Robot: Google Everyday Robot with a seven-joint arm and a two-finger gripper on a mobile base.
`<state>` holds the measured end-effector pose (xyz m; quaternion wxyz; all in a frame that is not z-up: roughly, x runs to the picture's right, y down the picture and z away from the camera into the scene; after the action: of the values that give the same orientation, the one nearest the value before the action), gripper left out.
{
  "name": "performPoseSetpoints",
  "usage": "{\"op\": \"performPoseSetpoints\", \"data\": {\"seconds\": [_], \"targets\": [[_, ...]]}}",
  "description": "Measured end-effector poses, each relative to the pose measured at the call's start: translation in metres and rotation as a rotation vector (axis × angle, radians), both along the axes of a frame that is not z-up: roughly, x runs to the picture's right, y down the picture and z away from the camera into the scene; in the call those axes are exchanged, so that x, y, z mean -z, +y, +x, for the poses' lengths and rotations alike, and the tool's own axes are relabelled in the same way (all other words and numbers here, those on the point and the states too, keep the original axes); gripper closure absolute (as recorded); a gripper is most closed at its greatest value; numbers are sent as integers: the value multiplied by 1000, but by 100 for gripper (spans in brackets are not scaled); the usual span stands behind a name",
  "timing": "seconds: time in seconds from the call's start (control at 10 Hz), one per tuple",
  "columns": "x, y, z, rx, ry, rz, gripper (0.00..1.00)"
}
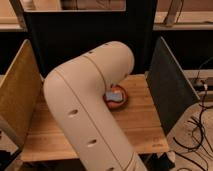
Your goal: Place the eraser in the ceramic cup
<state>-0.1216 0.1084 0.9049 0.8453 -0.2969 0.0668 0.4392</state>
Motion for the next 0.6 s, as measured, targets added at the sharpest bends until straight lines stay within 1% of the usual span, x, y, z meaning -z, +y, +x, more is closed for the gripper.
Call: {"op": "performPoseSetpoints", "data": {"seconds": [0.2,0.3,0.4,0.5,0.6], "targets": [[6,-29,19,-66,6,47,100],[10,-45,24,-92,-4,75,100],[19,-65,25,-112,-25,110,100],[26,-81,24,-123,-44,139,100],[40,-103,18,-134,-78,181,100]]}}
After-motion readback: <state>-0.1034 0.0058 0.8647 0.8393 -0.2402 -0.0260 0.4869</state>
